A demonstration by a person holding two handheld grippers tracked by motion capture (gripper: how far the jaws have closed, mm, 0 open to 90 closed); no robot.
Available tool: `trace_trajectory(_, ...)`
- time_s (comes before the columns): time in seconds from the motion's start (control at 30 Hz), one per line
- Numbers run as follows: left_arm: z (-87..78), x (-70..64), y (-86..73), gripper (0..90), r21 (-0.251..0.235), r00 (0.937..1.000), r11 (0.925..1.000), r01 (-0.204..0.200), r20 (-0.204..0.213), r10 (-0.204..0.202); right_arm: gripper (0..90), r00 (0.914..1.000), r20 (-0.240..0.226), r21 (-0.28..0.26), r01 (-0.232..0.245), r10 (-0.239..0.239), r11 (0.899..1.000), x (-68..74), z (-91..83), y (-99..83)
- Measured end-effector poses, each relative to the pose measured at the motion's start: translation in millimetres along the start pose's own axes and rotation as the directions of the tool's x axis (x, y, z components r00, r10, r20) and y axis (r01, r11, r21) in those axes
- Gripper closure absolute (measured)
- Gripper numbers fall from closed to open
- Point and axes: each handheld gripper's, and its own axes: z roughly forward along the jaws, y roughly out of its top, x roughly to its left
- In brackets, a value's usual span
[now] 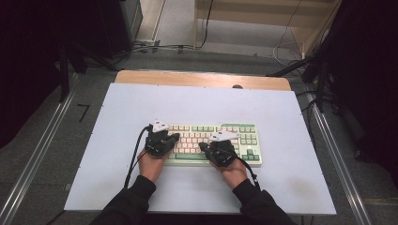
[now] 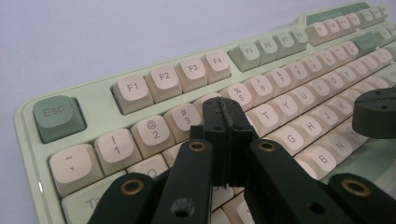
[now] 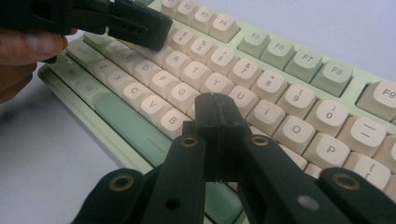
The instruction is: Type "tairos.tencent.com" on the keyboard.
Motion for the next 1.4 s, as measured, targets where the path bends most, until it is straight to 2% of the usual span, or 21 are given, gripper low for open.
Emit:
trace_trajectory(0.17, 0.2, -0.6, 0.1, 90.0, 0.003, 1.0, 1.0, -0.003, -0.003, 0.003, 87.2, 1.0, 0.0, 0.0, -0.001, 0.001, 1.0, 0.0, -0.1, 0.0)
trace_trajectory(0.37, 2.0, -0.8, -0.1, 90.0, 0.027, 1.0, 0.9996, -0.008, 0.004, 0.008, 87.2, 1.0, 0.0, 0.0, -0.001, 0.001, 1.0, 0.2, 0.3, -0.2)
trace_trajectory(0.67, -7.5, -0.2, 3.2, 90.0, -0.017, 0.9999, 0.9999, -0.001, 0.015, 0.002, 87.2, 1.0, -0.001, 0.003, -0.001, 0.001, 1.0, 0.5, 1.2, -0.4)
trace_trajectory(1.4, -10.7, -0.4, 3.8, 90.0, -0.022, 0.9997, 0.9998, 0.001, 0.024, -0.001, 87.2, 0.9999, -0.004, 0.015, 0.015, -0.015, 1.0, 2.9, 5.6, -1.4)
